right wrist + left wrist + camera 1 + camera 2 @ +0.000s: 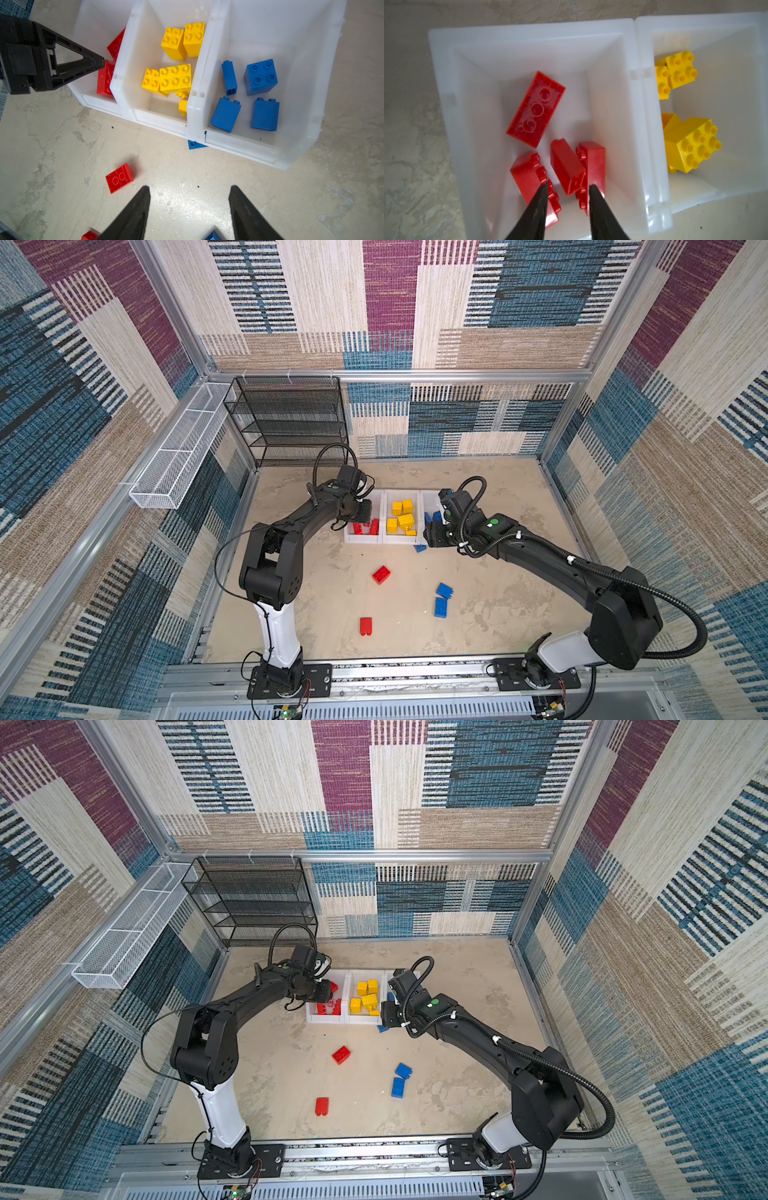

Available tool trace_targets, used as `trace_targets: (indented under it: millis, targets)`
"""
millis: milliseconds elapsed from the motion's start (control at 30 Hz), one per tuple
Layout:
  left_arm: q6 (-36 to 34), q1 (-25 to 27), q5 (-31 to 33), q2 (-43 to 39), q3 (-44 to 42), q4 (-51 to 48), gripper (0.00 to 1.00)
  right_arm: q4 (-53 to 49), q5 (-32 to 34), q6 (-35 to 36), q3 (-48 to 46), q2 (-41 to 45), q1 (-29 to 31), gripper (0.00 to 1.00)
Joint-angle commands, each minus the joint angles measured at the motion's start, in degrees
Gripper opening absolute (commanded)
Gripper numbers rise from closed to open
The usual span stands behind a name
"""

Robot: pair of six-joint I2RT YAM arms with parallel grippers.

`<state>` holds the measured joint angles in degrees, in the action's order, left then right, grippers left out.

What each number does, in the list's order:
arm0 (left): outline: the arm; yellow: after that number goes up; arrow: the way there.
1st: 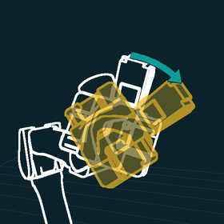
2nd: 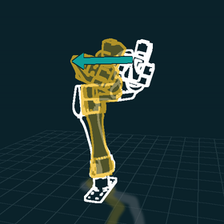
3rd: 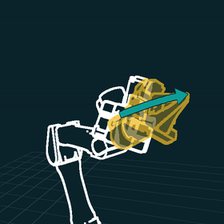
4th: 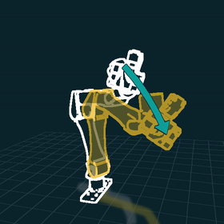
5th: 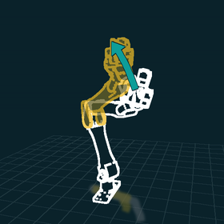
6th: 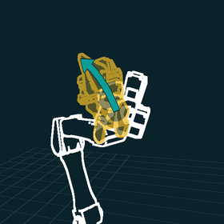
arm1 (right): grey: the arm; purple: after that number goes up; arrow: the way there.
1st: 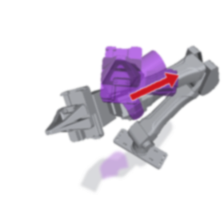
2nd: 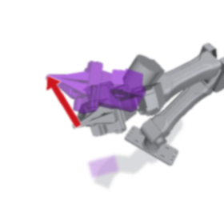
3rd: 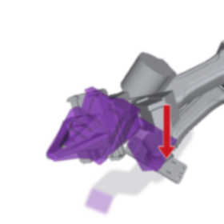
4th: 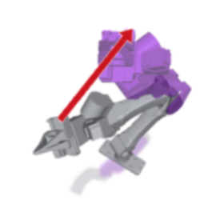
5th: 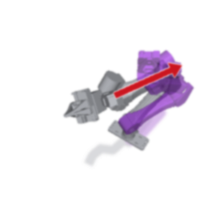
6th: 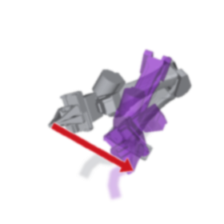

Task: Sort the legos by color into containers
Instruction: 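Lift the red brick into the red compartment and open the left gripper, then lower the right gripper to a red brick while the left gripper withdraws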

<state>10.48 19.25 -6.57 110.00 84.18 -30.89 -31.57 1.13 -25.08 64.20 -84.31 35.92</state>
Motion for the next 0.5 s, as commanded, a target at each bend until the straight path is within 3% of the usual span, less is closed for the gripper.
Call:
trace_targets:
  millis: [0,233,467]
  targets:
    - [-0.5,-0.1,0.0,-1.7,-0.8,-0.3,0.41,0.2,-0.1,-0.6,-0.1,0.7,0.0,0.64]
    - [2.3,-0.1,0.5,-9.2,-6.3,0.1,0.42,0.9,-0.6,-0.4,-1.6,1.3,0.5,0.64]
    - [6.0,-0.1,0.0,-25.1,-22.2,3.7,0.43,2.3,-1.9,0.2,-1.1,-2.6,3.7,0.64]
